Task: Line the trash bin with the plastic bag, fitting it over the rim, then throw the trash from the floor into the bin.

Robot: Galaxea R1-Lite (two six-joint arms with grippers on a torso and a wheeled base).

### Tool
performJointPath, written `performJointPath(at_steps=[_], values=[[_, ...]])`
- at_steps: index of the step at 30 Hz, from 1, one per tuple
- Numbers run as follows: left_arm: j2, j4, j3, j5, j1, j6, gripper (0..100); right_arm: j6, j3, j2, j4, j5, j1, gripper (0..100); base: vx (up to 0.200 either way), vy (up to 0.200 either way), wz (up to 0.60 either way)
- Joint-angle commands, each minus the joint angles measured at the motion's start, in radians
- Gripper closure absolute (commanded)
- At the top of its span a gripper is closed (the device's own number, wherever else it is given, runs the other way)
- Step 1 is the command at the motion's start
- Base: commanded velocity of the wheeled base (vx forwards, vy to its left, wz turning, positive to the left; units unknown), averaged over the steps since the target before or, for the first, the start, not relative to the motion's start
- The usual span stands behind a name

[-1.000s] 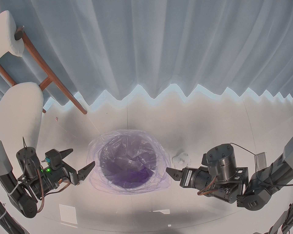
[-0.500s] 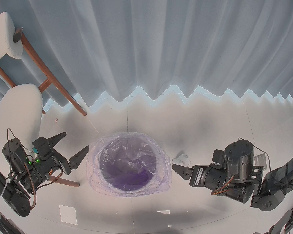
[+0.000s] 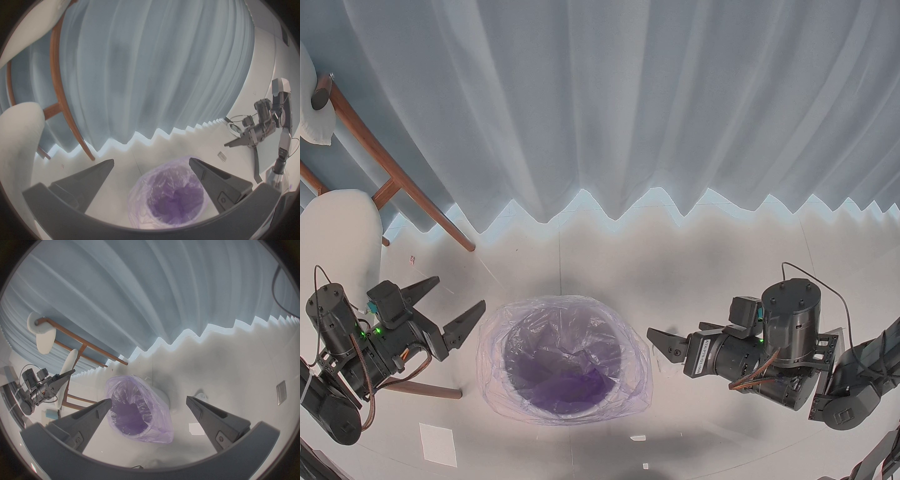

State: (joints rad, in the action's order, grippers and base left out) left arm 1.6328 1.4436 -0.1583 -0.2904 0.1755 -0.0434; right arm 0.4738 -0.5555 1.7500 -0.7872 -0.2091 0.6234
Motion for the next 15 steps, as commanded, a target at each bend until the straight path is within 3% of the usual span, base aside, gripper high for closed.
performJointPath(at_steps=[1,4,8,15], values=[[-0.004,-0.094,-0.004,-0.019,0.028,-0.032,0,-0.044,-0.003,0.063,-0.026,0.016,-0.001,0,0.000,0.000,0.00],[0.006,-0.178,-0.043,-0.023,0.044,-0.087,0,-0.113,-0.020,0.095,-0.040,0.030,0.001,0,0.000,0.000,0.00],[0.082,-0.186,-0.107,-0.023,0.064,-0.125,0,-0.189,-0.027,0.146,-0.110,0.063,0.001,0,0.000,0.000,0.00],[0.188,-0.183,-0.145,-0.023,0.064,-0.150,0,-0.215,-0.096,0.249,-0.168,0.073,-0.001,0,0.000,0.000,0.00]])
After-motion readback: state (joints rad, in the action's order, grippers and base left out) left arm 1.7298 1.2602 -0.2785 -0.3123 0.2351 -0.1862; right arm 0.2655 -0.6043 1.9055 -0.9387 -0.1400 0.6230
